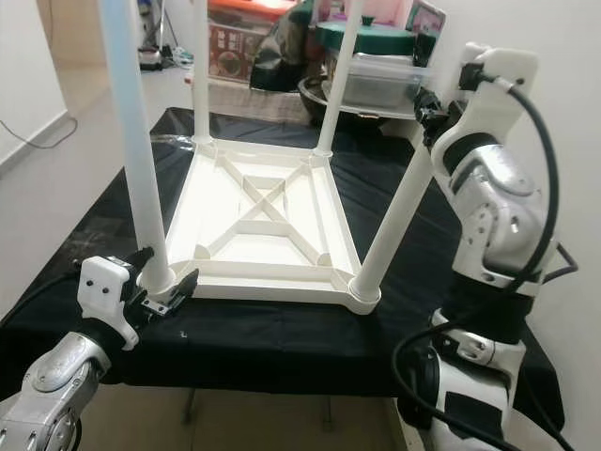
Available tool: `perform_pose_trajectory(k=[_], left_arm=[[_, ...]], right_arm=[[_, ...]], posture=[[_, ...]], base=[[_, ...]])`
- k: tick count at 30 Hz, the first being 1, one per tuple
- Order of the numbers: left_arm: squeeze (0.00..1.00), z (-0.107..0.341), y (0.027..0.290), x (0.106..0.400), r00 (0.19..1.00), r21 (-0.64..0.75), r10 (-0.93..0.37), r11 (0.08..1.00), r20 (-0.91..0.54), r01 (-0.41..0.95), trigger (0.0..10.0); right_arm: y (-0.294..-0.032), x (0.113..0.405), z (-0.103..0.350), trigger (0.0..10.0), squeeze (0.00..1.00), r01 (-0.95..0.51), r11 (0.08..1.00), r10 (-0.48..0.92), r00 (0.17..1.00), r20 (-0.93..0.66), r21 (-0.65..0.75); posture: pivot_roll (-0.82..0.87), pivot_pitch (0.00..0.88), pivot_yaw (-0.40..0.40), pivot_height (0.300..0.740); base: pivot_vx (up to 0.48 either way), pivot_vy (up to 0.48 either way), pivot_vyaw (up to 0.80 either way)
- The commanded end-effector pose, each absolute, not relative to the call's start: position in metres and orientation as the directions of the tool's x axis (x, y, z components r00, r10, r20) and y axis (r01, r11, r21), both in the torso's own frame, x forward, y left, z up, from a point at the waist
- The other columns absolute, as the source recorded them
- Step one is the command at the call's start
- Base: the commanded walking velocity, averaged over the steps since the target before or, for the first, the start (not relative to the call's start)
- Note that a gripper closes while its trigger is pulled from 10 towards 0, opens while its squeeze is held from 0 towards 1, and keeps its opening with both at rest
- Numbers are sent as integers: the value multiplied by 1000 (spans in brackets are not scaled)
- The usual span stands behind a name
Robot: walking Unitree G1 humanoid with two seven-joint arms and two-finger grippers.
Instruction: Building children table
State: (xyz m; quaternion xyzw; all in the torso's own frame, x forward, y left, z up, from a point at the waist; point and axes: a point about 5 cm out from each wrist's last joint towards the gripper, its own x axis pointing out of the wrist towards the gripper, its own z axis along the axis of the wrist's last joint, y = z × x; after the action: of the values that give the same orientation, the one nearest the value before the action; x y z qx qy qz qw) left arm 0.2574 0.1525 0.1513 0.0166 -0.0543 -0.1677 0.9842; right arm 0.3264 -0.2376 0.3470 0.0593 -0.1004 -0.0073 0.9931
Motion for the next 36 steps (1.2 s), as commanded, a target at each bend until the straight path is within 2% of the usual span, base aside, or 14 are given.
perform_pose_trajectory(k=[1, 2, 4, 7, 8, 11, 16, 18, 19, 20, 23, 32, 34, 36], left_arm=[[0, 148, 150, 258, 938, 31, -335, 942, 90, 333, 10000], [0, 148, 150, 258, 938, 31, -335, 942, 90, 333, 10000], [0, 148, 150, 258, 939, 30, -332, 943, 91, 330, 10000], [0, 148, 151, 257, 941, 31, -326, 945, 93, 325, 10000], [0, 148, 151, 257, 941, 31, -326, 945, 93, 325, 10000], [0, 149, 151, 257, 941, 35, -324, 946, 99, 322, 10000], [0, 154, 151, 256, 939, 46, -327, 945, 111, 324, 10000], [0, 154, 151, 256, 939, 46, -327, 945, 111, 324, 10000], [0, 170, 146, 255, 917, 64, -365, 931, 163, 360, 10000], [0, 170, 146, 255, 917, 64, -365, 931, 163, 360, 10000], [0, 224, 128, 247, 818, 140, -480, 877, 318, 460, 10000], [0, 238, 126, 246, 796, 160, -487, 873, 359, 461, 10000], [0, 233, 129, 247, 809, 165, -479, 878, 340, 450, 10000], [0, 233, 130, 246, 814, 165, -477, 879, 333, 448, 10000]], right_arm=[[-241, 331, 329, 0, 0, 22, 973, -40, 996, 74, 229], [-241, 331, 329, 0, 0, 22, 973, -40, 996, 74, 229], [-247, 338, 311, 0, 0, 92, 911, -81, 996, -45, 401], [-261, 351, 264, 0, 0, 274, 770, -170, 958, -229, 576], [-261, 351, 264, 0, 0, 274, 770, -170, 958, -229, 576], [-265, 355, 225, 0, 0, 378, 666, -187, 919, -346, 644], [-260, 355, 179, 0, 0, 506, 567, -199, 850, -488, 650], [-260, 355, 179, 0, 0, 506, 567, -199, 850, -488, 650], [-241, 354, 156, 0, 0, 531, 572, -159, 820, -551, 625], [-241, 354, 156, 0, 0, 531, 572, -159, 820, -551, 625], [-187, 352, 114, 0, 0, 546, 604, -31, 744, -668, 580], [-161, 352, 95, 0, 0, 538, 608, 54, 706, -706, 584], [-136, 351, 83, 0, 0, 526, 609, 127, 674, -728, 593], [-128, 349, 78, 0, 0, 528, 610, 145, 658, -739, 591]], posture=[[6, 0, -126, 740], [6, 0, -126, 740], [12, 0, -132, 740], [23, 0, -131, 740], [23, 0, -131, 740], [26, 0, -138, 740], [31, 0, -134, 740], [31, 0, -134, 740], [48, 0, -143, 740], [48, 0, -143, 740], [67, 0, -148, 740], [85, 0, -151, 740], [98, 0, -156, 740], [103, 0, -159, 740]], base=[[0, 0, 0], [0, 0, 0], [0, 0, 0], [0, 0, 0], [0, 0, 0], [0, 0, 0], [0, 0, 0], [0, 0, 0], [0, 0, 0], [0, 0, 0], [0, 0, 0], [0, 0, 0], [0, 0, 0], [0, 0, 0]])
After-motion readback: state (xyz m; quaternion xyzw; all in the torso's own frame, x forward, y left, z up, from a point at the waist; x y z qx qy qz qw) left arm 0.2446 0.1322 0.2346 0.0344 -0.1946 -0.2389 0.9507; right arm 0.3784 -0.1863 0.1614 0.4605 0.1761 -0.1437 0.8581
